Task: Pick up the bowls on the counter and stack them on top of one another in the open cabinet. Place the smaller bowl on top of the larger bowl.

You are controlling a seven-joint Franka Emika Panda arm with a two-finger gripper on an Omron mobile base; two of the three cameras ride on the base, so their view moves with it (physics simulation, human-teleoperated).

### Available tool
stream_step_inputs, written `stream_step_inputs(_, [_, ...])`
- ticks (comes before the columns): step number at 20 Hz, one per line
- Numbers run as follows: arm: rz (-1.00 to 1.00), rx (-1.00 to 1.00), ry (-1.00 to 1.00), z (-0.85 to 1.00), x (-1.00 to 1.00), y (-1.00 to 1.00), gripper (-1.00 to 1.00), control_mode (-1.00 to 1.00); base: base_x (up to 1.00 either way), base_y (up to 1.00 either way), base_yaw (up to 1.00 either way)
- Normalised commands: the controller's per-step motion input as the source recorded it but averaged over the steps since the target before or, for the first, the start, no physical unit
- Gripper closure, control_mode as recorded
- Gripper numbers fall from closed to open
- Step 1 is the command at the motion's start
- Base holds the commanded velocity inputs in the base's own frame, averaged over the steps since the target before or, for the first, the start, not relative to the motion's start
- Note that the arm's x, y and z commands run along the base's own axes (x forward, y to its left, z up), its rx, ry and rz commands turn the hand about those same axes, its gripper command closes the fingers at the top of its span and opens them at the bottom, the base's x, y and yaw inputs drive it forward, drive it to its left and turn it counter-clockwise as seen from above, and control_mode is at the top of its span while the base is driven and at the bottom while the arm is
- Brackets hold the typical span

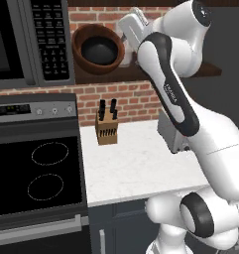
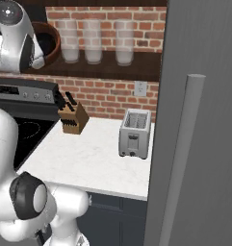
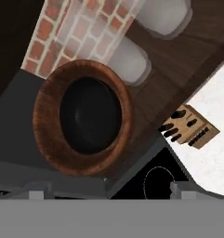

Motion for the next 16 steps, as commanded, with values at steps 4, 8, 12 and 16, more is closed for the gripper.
stream_step_inputs(4, [0.00,0.00,0.07,-0.51,-1.00,-0.15,-1.00,-1.00,0.00,0.00,0.00])
stream_step_inputs(8, [0.00,0.00,0.12,-0.65,-1.00,-0.16,-1.00,-1.00,0.00,0.00,0.00])
stream_step_inputs(12, [0.00,0.00,0.18,-0.64,-0.97,-0.34,-1.00,-1.00,0.00,0.00,0.00])
stream_step_inputs(16, [0.00,0.00,0.19,-0.72,-0.98,-0.54,-1.00,-1.00,0.00,0.00,0.00])
